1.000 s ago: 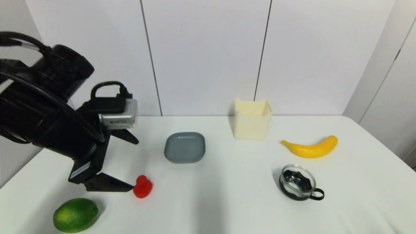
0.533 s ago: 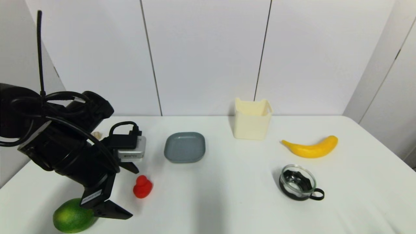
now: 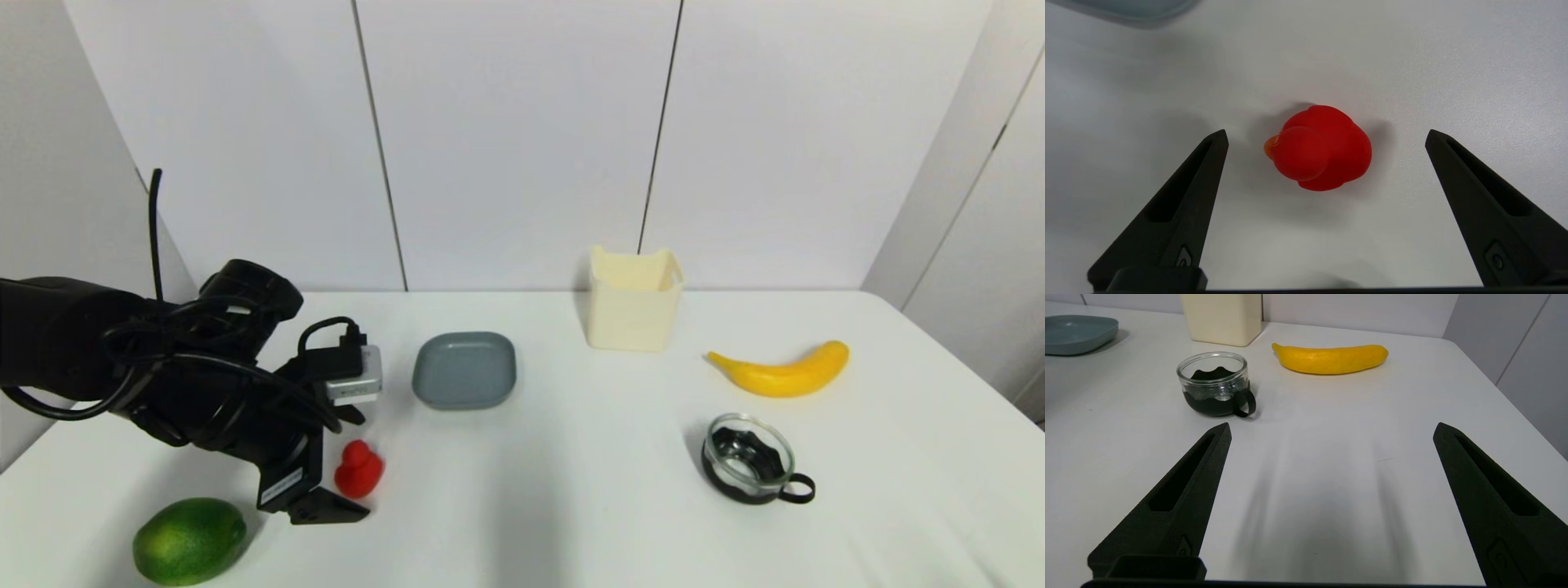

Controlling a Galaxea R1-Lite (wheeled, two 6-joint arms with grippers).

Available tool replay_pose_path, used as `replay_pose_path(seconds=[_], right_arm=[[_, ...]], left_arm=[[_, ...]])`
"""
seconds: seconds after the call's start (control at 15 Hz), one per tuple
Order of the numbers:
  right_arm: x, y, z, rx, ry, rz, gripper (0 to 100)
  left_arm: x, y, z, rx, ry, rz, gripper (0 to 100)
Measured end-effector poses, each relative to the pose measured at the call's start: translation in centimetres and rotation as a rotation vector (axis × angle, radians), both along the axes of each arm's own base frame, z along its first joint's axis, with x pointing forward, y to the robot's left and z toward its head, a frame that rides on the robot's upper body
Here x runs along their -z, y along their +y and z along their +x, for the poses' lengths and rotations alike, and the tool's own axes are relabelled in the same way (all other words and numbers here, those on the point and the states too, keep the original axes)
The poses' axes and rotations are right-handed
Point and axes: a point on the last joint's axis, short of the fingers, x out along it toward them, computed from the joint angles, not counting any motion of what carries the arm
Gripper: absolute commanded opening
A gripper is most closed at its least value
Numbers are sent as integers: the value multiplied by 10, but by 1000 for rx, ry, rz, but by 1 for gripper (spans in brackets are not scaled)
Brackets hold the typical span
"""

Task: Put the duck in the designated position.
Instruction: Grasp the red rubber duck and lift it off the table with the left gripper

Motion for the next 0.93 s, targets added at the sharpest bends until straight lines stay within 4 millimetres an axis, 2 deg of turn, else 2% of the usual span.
replay_pose_path(seconds=[0.27,0.93], right_arm=[[0,0,0,0,0,0,100],[0,0,0,0,-1,0,100]], left_arm=[[9,0,4,-11,34,6,100],[15,5,11,-50,60,5,100]])
